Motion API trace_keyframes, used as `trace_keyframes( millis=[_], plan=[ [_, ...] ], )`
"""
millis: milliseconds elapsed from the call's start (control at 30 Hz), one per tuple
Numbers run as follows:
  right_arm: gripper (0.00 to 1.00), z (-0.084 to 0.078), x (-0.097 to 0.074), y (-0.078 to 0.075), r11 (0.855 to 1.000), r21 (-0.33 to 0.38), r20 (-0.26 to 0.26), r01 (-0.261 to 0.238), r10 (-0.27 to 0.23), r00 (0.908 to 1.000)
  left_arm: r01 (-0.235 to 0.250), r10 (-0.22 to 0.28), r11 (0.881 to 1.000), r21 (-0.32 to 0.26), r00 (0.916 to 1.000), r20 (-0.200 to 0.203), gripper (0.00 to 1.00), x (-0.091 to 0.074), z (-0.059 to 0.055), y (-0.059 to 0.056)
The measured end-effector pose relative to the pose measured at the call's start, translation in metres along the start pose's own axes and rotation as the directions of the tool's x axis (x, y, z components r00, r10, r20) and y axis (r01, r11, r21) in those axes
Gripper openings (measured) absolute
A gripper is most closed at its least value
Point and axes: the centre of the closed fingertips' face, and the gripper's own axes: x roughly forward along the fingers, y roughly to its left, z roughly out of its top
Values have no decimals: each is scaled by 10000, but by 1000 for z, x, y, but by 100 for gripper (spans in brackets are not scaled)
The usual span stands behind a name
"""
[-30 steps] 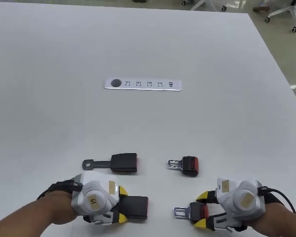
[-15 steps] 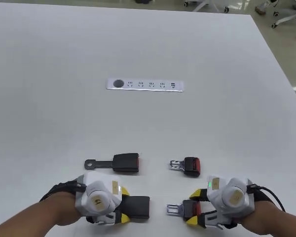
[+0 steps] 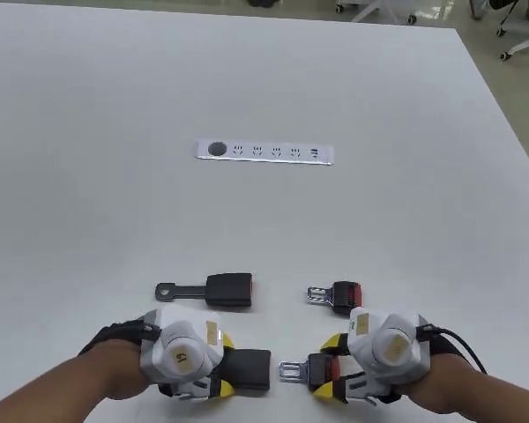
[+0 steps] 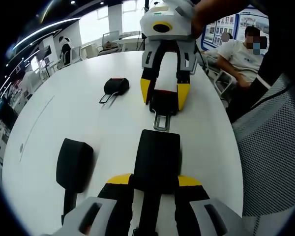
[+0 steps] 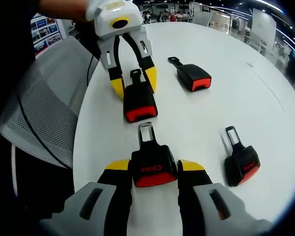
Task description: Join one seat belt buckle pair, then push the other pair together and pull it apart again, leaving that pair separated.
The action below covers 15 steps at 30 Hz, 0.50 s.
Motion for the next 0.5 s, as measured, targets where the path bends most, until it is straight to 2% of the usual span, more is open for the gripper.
trace_keyframes(
  millis=[233, 367, 500],
  plan=[
    [34, 10, 10, 3, 9994, -317, 87, -168, 171, 9998, -15, 15, 10000, 9, 9999, -161, 33, 1, 0, 0],
    [34, 20, 19, 6, 9997, -178, 376, -140, 146, 9992, -15, 16, 10000, 34, 9997, -244, 33, 1, 0, 1],
    [34, 19, 20, 6, 9994, -307, 183, -159, 164, 9997, 7, -5, 10000, 87, 9997, -254, 33, 0, 0, 1]
  ],
)
